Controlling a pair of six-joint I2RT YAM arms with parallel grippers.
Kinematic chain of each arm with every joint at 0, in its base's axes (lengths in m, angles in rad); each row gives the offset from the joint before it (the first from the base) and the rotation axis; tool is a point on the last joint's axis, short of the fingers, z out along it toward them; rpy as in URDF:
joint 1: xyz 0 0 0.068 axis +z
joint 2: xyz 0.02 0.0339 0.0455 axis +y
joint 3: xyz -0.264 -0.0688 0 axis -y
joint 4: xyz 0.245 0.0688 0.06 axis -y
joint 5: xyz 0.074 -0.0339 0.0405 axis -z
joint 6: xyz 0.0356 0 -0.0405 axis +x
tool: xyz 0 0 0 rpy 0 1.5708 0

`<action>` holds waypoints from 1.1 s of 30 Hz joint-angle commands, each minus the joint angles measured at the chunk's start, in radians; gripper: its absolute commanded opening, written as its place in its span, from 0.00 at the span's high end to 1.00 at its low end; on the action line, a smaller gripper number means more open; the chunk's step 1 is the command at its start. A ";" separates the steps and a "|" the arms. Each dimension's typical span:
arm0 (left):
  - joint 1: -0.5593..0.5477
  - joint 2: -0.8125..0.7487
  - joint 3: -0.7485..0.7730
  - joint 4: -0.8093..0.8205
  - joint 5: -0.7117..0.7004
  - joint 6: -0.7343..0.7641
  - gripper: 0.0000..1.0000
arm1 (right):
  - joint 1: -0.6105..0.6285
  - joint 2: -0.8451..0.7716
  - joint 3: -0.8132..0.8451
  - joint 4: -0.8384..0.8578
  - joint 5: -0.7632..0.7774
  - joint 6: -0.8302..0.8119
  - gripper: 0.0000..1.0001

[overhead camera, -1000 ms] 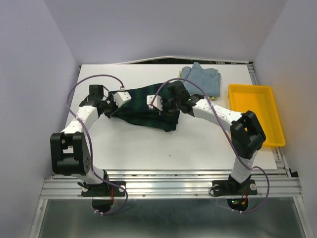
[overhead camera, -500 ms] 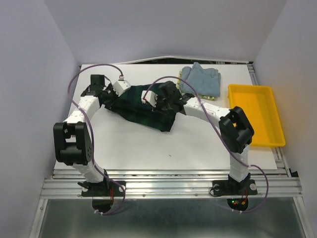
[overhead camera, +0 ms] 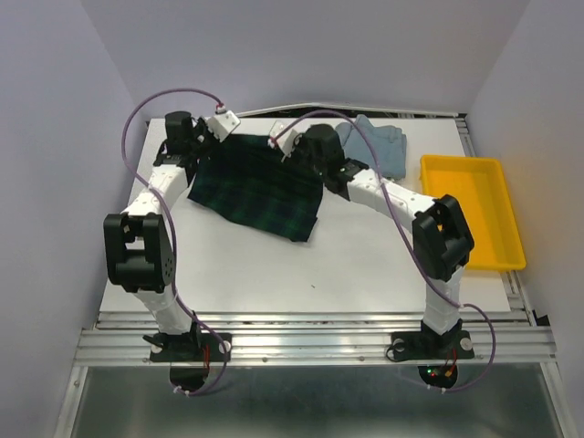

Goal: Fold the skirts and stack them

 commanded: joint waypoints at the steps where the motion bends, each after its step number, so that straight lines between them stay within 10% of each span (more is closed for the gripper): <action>1: 0.040 -0.050 -0.217 0.117 -0.159 0.201 1.00 | 0.060 -0.067 -0.221 -0.049 0.002 -0.019 0.99; 16: 0.084 0.086 -0.256 -0.259 -0.185 0.254 1.00 | 0.119 0.058 -0.343 -0.158 -0.046 0.054 0.99; 27: 0.090 -0.125 -0.460 -0.601 -0.055 0.335 1.00 | 0.031 0.035 -0.344 -0.161 -0.058 -0.110 0.99; 30: 0.092 -0.228 -0.463 -0.710 0.054 0.365 0.50 | 0.019 -0.006 -0.321 -0.190 -0.095 -0.142 0.68; 32: 0.092 -0.303 -0.439 -0.747 0.093 0.371 0.34 | 0.010 -0.052 -0.291 -0.258 -0.150 -0.156 0.34; 33: 0.090 -0.322 -0.390 -0.767 0.110 0.375 0.25 | 0.010 -0.080 -0.278 -0.289 -0.176 -0.156 0.33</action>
